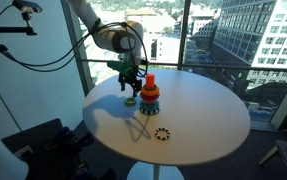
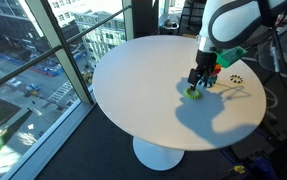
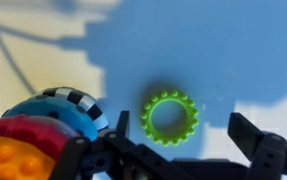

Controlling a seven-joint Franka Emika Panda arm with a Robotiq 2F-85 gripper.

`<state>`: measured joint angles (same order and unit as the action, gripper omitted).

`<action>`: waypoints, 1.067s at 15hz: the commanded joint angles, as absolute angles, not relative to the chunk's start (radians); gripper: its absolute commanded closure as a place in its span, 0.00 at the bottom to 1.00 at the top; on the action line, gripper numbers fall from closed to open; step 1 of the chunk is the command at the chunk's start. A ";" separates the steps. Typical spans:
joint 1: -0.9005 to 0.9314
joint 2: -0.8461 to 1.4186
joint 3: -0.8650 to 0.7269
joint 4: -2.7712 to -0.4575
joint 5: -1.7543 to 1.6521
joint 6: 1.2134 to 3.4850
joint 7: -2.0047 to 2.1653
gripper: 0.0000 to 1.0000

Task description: Pick up the green ring from the stack and put it on the table

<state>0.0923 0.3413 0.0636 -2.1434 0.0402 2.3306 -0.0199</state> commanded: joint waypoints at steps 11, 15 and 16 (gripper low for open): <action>0.030 0.092 0.005 -2.126 0.023 2.056 0.018 0.00; 0.012 0.014 -0.006 -2.148 0.012 2.067 0.030 0.00; 0.010 -0.006 -0.008 -2.152 0.010 2.069 0.034 0.00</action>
